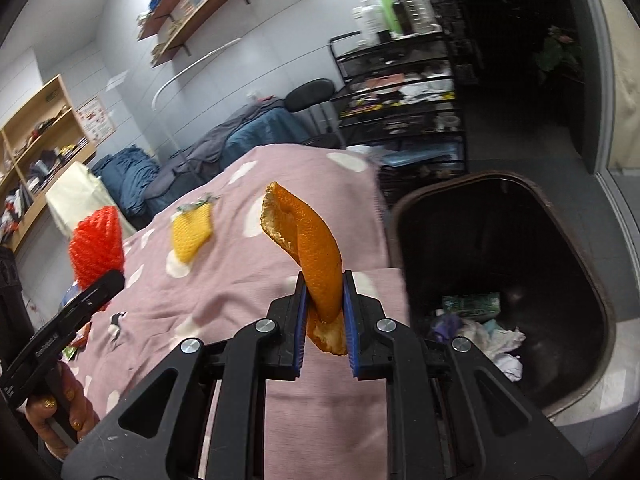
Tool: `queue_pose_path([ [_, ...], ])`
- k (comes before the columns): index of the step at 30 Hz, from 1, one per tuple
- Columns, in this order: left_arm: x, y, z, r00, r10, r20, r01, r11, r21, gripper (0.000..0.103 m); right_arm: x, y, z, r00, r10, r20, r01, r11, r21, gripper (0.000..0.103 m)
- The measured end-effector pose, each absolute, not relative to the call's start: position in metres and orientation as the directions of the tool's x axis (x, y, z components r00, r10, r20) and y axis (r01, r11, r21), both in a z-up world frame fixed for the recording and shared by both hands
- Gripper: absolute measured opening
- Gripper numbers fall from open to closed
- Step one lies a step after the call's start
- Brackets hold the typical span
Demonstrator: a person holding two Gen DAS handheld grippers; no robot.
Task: Collect trash
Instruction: 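Carry the orange peel over the brown bin and open the right tool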
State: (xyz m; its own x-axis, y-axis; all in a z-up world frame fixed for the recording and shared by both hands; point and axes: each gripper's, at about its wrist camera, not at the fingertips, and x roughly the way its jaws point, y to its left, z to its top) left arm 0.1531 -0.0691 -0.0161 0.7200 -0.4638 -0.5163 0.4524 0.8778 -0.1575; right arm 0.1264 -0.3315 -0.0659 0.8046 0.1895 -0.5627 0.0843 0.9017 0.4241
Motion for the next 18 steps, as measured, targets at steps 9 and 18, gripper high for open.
queue_pose_path([
  [9, 0.151, -0.102, -0.017, 0.682, -0.507, -0.526, 0.521, 0.842, -0.136, 0.029, 0.119, -0.375, -0.081, 0.798, 0.064, -0.6, 0.23, 0.887, 0.401, 0.018],
  [18, 0.152, -0.123, -0.019, 0.659, -0.529, -0.534, 0.558, 0.821, -0.124, 0.029, 0.124, -0.411, -0.099, 0.757, -0.036, -0.652, 0.35, 0.865, 0.359, 0.018],
])
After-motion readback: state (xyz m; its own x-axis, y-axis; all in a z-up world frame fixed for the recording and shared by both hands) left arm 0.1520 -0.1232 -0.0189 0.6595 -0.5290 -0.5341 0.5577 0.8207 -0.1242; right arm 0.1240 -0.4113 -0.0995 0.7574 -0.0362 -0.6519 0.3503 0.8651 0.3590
